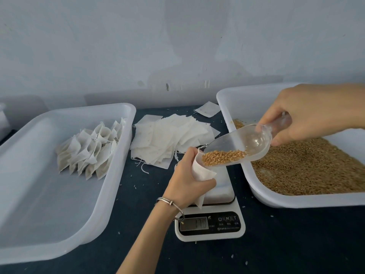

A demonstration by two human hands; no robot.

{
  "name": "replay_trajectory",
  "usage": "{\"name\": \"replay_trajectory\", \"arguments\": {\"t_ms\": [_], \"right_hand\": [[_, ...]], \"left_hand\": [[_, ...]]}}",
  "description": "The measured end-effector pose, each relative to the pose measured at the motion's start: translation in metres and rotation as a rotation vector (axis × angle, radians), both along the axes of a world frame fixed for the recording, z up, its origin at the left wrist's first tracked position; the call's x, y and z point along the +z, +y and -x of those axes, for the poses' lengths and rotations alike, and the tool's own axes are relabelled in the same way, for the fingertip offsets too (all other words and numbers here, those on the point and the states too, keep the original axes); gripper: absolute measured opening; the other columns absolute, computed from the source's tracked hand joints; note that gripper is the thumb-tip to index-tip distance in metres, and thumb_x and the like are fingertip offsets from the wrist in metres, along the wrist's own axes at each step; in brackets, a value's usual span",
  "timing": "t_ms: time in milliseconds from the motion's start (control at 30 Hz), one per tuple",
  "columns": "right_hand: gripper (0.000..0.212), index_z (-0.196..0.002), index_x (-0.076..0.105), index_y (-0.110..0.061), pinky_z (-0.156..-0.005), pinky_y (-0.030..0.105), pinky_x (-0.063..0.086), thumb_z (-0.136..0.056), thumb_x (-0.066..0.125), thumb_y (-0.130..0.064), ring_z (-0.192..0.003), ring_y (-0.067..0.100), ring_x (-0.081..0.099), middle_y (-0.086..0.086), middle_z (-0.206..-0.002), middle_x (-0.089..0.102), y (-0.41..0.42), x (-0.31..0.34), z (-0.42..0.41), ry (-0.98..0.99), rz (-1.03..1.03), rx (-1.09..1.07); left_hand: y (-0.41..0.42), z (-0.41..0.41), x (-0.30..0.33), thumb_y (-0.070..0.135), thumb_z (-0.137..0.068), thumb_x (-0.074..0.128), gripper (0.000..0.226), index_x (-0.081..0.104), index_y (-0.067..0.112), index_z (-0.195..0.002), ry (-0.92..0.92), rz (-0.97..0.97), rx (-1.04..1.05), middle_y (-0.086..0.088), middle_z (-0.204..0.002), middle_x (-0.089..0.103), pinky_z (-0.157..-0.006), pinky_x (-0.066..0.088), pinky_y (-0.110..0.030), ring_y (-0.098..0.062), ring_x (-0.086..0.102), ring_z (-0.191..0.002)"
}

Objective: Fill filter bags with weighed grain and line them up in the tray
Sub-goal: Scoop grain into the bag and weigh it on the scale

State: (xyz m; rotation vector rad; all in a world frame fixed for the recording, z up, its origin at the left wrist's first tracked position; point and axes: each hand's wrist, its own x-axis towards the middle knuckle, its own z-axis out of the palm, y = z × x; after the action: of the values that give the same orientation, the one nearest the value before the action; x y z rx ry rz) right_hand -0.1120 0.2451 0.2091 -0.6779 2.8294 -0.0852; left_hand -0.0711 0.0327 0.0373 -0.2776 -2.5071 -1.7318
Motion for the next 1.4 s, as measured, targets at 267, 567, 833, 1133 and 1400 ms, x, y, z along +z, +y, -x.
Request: {"name": "replay_trajectory", "arguments": {"t_ms": [267, 567, 833, 1133, 1400], "right_hand": [[0.029, -0.094, 0.067, -0.049, -0.081, 0.033, 0.053, -0.070, 0.076, -0.037, -0.086, 0.006, 0.061, -0.017, -0.090, 0.069, -0.004, -0.001, -0.002, 0.066, -0.062, -0.008], [0.025, -0.079, 0.061, -0.065, -0.058, 0.016, 0.037, -0.064, 0.071, -0.048, -0.072, -0.014, 0.054, -0.038, -0.075, 0.060, 0.013, -0.014, 0.001, -0.028, 0.108, -0.023], [0.038, -0.088, 0.063, -0.064, -0.071, 0.012, 0.032, -0.052, 0.071, -0.054, -0.081, -0.025, 0.053, -0.042, -0.081, 0.062, 0.035, -0.037, -0.014, -0.081, 0.466, -0.150], [0.038, -0.086, 0.065, -0.062, -0.078, 0.027, 0.039, -0.063, 0.080, -0.036, -0.074, -0.005, 0.060, -0.036, -0.078, 0.065, 0.053, -0.040, -0.024, 0.044, 0.550, -0.223], [0.038, -0.086, 0.063, -0.064, -0.078, 0.027, 0.042, -0.052, 0.073, -0.052, -0.076, 0.002, 0.065, -0.028, -0.075, 0.069, 0.055, -0.039, -0.028, -0.013, 0.560, -0.237]], "left_hand": [[0.000, 0.000, 0.000, 0.021, -0.059, 0.064, 0.035, 0.043, 0.033, -0.085, 0.013, 0.000, 0.006, 0.021, -0.070, 0.048, -0.051, 0.036, -0.010, 0.000, 0.044, -0.060], [-0.002, 0.004, -0.002, 0.020, -0.062, 0.062, 0.033, 0.047, 0.021, -0.092, -0.011, -0.019, -0.002, 0.012, -0.073, 0.051, -0.052, 0.040, -0.012, 0.001, 0.046, -0.059], [-0.014, 0.027, 0.016, 0.016, -0.067, 0.061, 0.029, 0.047, 0.021, -0.092, -0.026, 0.037, -0.051, 0.009, -0.079, 0.050, -0.055, 0.041, -0.015, -0.006, 0.049, -0.066], [0.009, 0.034, 0.018, 0.026, -0.068, 0.064, 0.044, 0.044, 0.022, -0.107, 0.004, 0.377, -0.163, 0.004, -0.099, 0.056, -0.078, 0.045, -0.031, -0.017, 0.052, -0.088], [0.009, 0.024, 0.016, 0.049, -0.061, 0.063, 0.072, 0.035, 0.046, -0.127, 0.045, 0.397, -0.132, 0.020, -0.109, 0.049, -0.103, 0.033, -0.043, -0.010, 0.039, -0.112]]}}
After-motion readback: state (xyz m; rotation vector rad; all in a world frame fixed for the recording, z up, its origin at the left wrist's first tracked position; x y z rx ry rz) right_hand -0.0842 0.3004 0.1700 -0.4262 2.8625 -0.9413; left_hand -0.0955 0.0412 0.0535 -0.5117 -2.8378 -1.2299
